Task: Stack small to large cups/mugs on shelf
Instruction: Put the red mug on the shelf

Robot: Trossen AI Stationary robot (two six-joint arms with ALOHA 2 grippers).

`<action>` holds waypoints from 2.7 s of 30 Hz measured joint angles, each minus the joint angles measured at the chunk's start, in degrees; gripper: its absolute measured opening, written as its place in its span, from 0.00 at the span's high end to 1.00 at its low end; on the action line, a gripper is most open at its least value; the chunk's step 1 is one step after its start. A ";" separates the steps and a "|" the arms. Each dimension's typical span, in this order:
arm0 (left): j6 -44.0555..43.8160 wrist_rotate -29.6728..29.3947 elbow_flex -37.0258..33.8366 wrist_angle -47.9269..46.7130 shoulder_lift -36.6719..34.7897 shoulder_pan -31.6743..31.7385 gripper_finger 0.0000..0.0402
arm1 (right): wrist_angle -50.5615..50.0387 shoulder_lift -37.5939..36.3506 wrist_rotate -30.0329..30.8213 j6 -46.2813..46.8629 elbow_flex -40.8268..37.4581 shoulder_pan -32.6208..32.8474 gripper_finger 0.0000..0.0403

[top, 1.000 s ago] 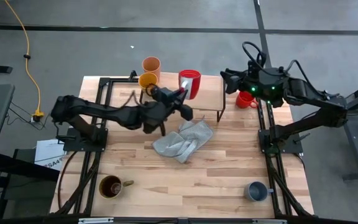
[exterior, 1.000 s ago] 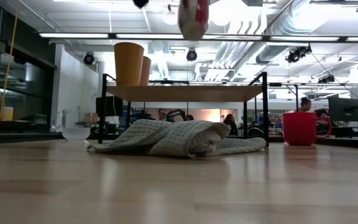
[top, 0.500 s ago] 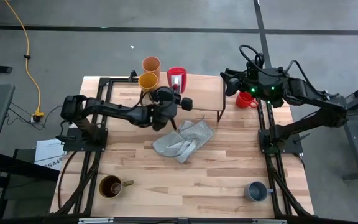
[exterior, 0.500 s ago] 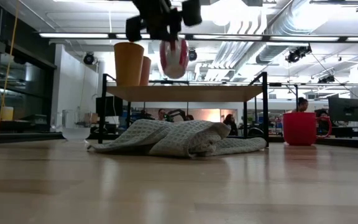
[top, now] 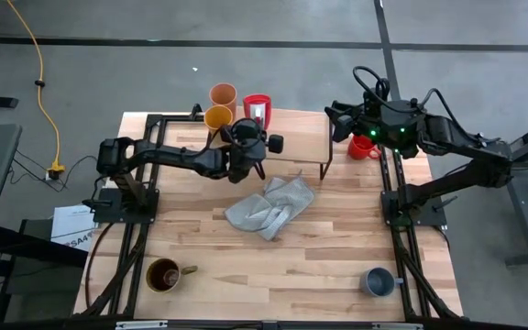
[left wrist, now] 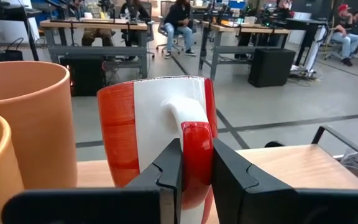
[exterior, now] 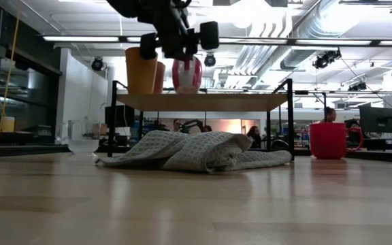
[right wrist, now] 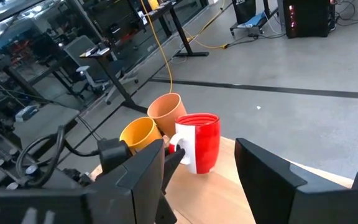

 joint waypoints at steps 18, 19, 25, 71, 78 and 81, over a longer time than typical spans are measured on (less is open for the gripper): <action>-0.53 1.99 0.00 -4.31 0.00 0.21 0.86 | 0.08 0.00 -2.01 0.31 -0.01 0.00 0.53; -0.68 2.11 0.00 -4.47 0.00 0.21 0.84 | 0.09 0.00 -2.16 0.42 -0.01 0.00 0.53; -2.01 2.55 0.02 -5.30 0.00 0.11 0.76 | 0.13 0.00 -2.23 0.44 -0.01 0.02 0.53; -6.47 2.75 0.02 -13.70 0.00 -5.07 0.78 | 0.65 0.02 -2.21 0.02 -0.03 0.01 0.53; -6.54 3.17 0.02 -13.78 -0.26 -5.07 0.78 | 0.94 0.02 -2.20 0.02 -0.03 0.01 0.53; -7.32 4.92 0.02 -13.66 -0.60 -5.07 0.78 | 0.94 0.02 -2.19 0.02 -0.03 0.01 0.53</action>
